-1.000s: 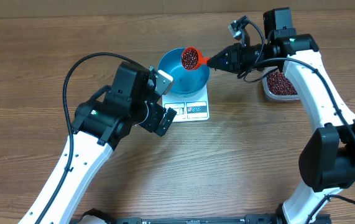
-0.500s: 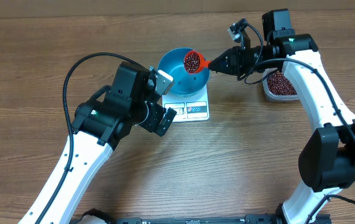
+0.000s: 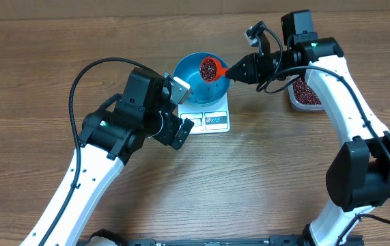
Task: Scoop item into bowl and weigh 150g on scale
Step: 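Tilt the scoop with right gripper to pour beans into the bowl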
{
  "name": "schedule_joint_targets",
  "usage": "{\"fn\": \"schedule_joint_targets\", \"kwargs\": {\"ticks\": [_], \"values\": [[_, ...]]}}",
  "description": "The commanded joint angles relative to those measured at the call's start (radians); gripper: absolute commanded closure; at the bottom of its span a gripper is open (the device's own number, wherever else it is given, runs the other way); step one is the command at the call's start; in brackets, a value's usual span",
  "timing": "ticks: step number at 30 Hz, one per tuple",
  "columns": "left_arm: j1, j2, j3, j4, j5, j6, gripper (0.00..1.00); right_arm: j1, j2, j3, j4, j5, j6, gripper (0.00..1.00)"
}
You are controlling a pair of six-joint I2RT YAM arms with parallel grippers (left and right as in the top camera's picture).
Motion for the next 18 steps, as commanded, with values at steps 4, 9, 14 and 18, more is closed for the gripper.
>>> {"fn": "schedule_joint_targets", "kwargs": {"ticks": [4, 9, 14, 18], "values": [[0.001, -0.008, -0.009, 0.001, -0.008, 0.018, 0.0, 0.011, -0.044, 0.033, 0.034, 0.062, 0.069, 0.96], [0.001, -0.008, -0.009, 0.001, -0.008, 0.018, 0.0, 0.026, -0.044, 0.033, 0.008, 0.027, -0.065, 0.97], [0.001, -0.008, -0.009, 0.001, -0.008, 0.018, 0.0, 0.027, -0.044, 0.033, 0.035, 0.105, 0.084, 0.96], [0.001, -0.008, -0.009, 0.001, -0.008, 0.018, 0.0, 0.035, -0.044, 0.033, 0.014, 0.098, -0.008, 0.96]]}}
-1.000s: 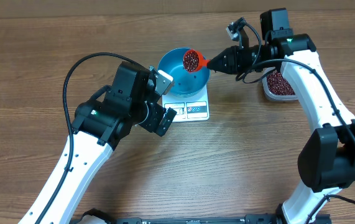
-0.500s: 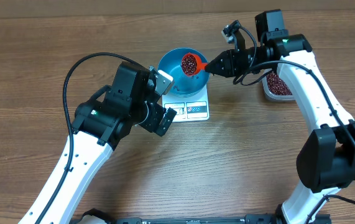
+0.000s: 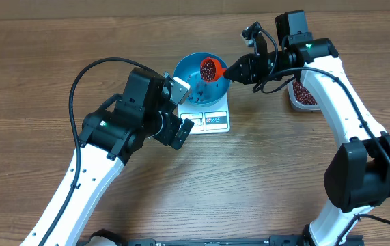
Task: Scoop item into bowl and weigh 150g on scale
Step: 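Tilt the scoop with right gripper to pour beans into the bowl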
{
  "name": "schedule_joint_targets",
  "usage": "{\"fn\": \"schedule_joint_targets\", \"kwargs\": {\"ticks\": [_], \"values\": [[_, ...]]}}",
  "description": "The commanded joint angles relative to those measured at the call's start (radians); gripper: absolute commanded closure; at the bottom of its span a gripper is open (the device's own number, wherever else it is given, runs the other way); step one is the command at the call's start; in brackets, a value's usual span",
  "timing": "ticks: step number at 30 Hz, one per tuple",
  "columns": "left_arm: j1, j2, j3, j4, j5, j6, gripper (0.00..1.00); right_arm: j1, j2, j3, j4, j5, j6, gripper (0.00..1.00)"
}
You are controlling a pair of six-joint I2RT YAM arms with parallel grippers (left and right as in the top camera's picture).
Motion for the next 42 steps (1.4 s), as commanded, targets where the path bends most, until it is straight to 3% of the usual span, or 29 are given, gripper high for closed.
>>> {"fn": "schedule_joint_targets", "kwargs": {"ticks": [1, 7, 18, 28, 42], "values": [[0.001, -0.008, -0.009, 0.001, -0.008, 0.018, 0.0, 0.012, -0.043, 0.033, -0.014, 0.008, -0.064, 0.96], [0.001, -0.008, -0.009, 0.001, -0.008, 0.018, 0.0, 0.012, -0.043, 0.033, 0.011, 0.008, 0.008, 0.96], [0.001, -0.008, -0.009, 0.001, -0.008, 0.018, 0.01, 0.023, -0.05, 0.033, 0.007, 0.01, -0.051, 0.97], [0.001, -0.008, -0.009, 0.001, -0.008, 0.018, 0.0, 0.083, -0.089, 0.033, 0.023, 0.23, -0.056, 0.96], [0.001, -0.008, -0.009, 0.001, -0.008, 0.018, 0.0, 0.118, -0.105, 0.033, 0.014, 0.289, -0.057, 0.97]]}}
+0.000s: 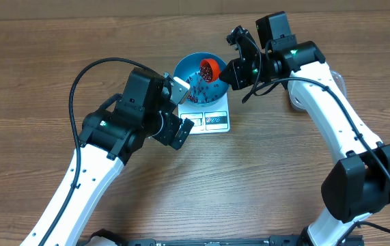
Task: Scoop item into bowl and weigh 150g on scale
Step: 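Tilt the scoop with right gripper to pour beans into the bowl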
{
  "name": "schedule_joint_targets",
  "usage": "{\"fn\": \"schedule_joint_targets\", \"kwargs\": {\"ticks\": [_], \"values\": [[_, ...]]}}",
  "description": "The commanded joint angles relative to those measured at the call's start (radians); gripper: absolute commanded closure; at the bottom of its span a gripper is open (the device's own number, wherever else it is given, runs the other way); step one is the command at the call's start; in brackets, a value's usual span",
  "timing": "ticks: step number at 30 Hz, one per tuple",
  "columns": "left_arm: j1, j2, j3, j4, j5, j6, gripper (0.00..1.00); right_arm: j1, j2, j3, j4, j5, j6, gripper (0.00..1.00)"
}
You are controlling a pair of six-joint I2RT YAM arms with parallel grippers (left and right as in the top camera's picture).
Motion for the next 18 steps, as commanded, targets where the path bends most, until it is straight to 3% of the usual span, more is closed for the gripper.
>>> {"fn": "schedule_joint_targets", "kwargs": {"ticks": [1, 18], "values": [[0.001, -0.008, -0.009, 0.001, -0.008, 0.018, 0.0, 0.006, -0.057, 0.033, 0.005, 0.011, -0.007, 0.97], [0.001, -0.008, -0.009, 0.001, -0.008, 0.018, 0.0, 0.006, -0.087, 0.033, -0.013, 0.011, -0.007, 0.96]]}}
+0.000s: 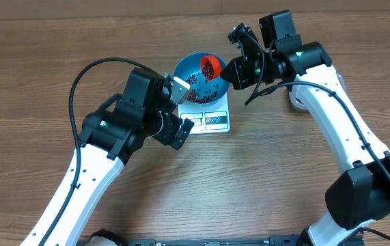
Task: Scoop item into bowl and weigh 150g on scale
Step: 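Tilt the scoop with right gripper to pour beans into the bowl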
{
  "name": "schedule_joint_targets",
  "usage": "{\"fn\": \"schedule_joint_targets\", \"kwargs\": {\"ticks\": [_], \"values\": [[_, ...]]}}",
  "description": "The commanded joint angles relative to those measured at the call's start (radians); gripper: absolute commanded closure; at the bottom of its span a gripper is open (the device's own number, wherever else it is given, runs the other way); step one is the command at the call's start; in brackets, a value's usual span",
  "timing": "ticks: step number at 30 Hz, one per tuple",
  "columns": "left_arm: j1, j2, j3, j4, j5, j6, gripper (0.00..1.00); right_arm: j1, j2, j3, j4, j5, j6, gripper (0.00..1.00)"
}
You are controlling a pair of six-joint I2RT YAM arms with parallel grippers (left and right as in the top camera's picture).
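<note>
A blue bowl point(189, 68) stands on the white scale point(212, 120) at the table's middle back. Dark red beans point(196, 89) lie in a heap inside it. Above the bowl's right side a red scoop point(211, 66) is tipped toward the bowl, with some beans still in it. My right gripper point(232, 71) is shut on the scoop's handle. My left gripper point(179, 87) sits at the bowl's left rim and looks shut on it. The scale's display is too small to read.
The bean container point(294, 102) at the back right is almost wholly hidden under my right arm; only its pale edge shows. My left arm point(123, 126) reaches in from the front left, its black cable looping over the table.
The heap of beans in the bowl has grown and the scoop holds fewer. My right gripper has shifted slightly right with the scoop still tipped. The left arm has not moved.
The right gripper first held a full, level scoop over the bowl's right side, and much the same a moment later. Then its wrist had turned and the scoop was tipped, with few beans below. Now a heap lies in the bowl.
</note>
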Motion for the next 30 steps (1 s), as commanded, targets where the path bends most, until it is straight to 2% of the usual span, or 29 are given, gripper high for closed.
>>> {"fn": "schedule_joint_targets", "kwargs": {"ticks": [1, 13, 21, 30], "values": [[0.001, -0.008, -0.009, 0.001, -0.008, 0.018, 0.01, 0.005, -0.039, 0.033, 0.0, 0.003, -0.005, 0.96], [0.001, -0.008, -0.009, 0.001, -0.008, 0.018, 0.0, 0.006, -0.047, 0.034, -0.003, 0.005, -0.005, 0.96], [0.001, -0.008, -0.009, 0.001, -0.008, 0.018, 0.0, 0.056, -0.047, 0.033, -0.013, 0.175, -0.005, 0.96], [0.001, -0.008, -0.009, 0.001, -0.008, 0.018, 0.0, 0.082, -0.047, 0.033, -0.011, 0.22, -0.005, 0.96]]}}
